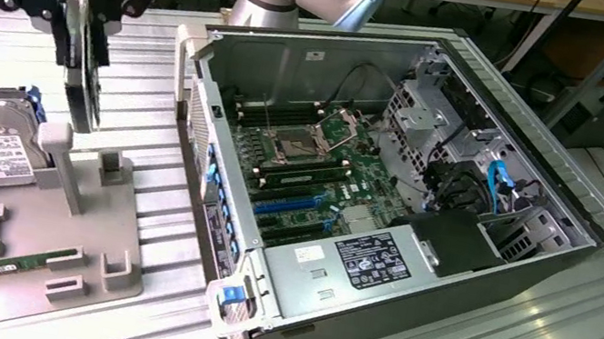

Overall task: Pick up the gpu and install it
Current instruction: 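Pick up the gpu and move the gpu toward the slot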

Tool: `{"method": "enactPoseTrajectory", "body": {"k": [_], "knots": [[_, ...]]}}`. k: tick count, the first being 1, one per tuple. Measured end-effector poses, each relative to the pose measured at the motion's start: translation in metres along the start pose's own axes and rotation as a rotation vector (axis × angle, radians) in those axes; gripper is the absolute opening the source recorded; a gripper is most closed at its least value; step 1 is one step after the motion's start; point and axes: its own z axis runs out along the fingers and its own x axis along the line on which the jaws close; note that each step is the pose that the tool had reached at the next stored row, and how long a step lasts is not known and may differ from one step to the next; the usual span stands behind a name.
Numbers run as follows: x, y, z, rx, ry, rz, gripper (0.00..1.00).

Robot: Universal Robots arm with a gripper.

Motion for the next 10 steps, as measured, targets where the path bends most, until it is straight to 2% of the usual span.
{"method": "enactPoseTrajectory", "body": {"k": [1,4,5,9,10], "knots": [[-0.012,-0.0003,0.0,0.0,-0.0001,0.0,0.27],[-0.038,-0.0009,0.0,-0.0001,-0.0002,0.0,0.27],[-0.046,-0.001,0.0,-0.0001,-0.0001,0.0,0.27],[-0.06,-0.0013,0.0,-0.0001,-0.0002,0.0,0.27],[-0.074,-0.0016,0.0,0.0,0.0,0.0,0.27]]}}
